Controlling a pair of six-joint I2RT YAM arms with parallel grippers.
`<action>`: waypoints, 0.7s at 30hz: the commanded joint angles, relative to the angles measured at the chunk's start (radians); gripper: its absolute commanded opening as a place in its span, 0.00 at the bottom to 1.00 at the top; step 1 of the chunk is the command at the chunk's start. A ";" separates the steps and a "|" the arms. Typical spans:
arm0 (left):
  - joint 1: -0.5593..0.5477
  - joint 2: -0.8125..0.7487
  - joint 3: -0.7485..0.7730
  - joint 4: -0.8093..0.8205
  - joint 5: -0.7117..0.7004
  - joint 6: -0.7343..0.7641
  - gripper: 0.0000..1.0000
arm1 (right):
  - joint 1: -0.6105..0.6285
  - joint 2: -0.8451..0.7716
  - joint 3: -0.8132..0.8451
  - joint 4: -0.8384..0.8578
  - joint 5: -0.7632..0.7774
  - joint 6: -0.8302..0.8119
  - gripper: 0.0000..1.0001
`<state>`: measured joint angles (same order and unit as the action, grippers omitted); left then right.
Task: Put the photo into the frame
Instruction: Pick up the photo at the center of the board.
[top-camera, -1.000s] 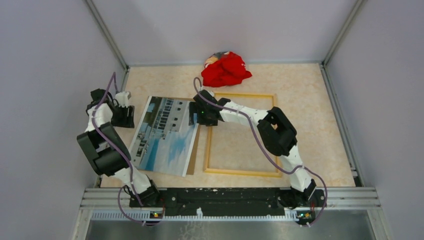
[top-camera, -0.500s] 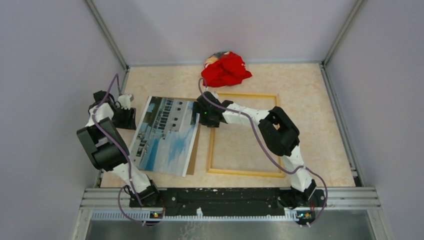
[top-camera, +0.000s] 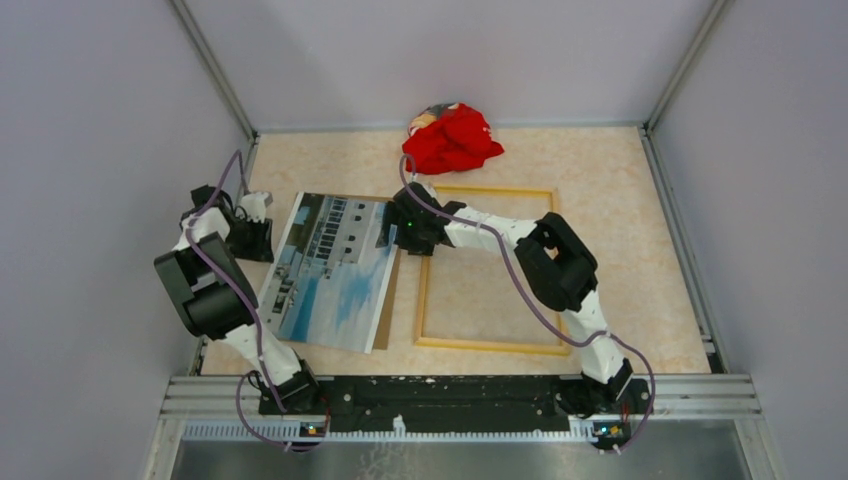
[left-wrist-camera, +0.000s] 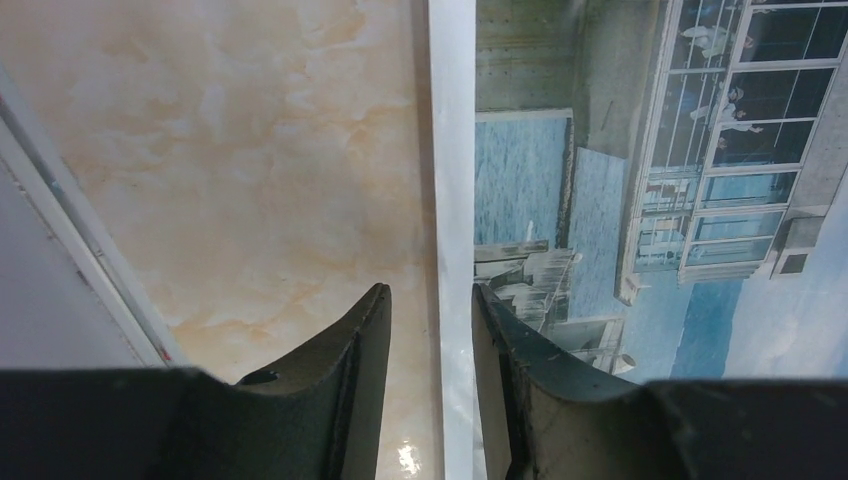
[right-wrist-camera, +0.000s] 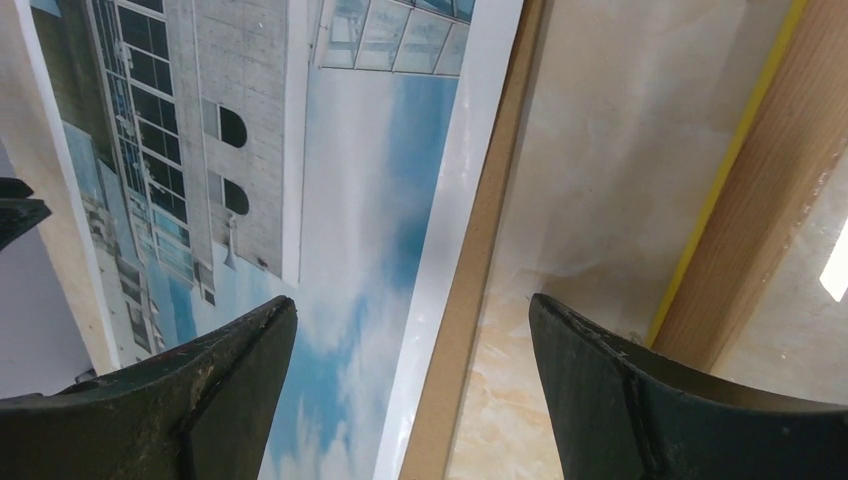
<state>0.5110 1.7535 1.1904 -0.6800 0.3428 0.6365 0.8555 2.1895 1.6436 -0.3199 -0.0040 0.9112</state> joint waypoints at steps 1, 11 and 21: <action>-0.019 0.005 -0.041 0.027 0.032 0.017 0.42 | 0.001 0.056 -0.005 0.004 -0.025 0.030 0.86; -0.063 -0.002 -0.080 0.042 0.041 -0.002 0.40 | -0.003 0.113 0.032 0.004 -0.040 0.050 0.86; -0.092 -0.017 -0.101 0.076 0.024 -0.018 0.39 | -0.073 0.044 -0.040 0.035 -0.043 0.053 0.85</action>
<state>0.4427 1.7592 1.1080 -0.6350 0.3428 0.6277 0.8234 2.2238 1.6508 -0.2302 -0.0872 0.9752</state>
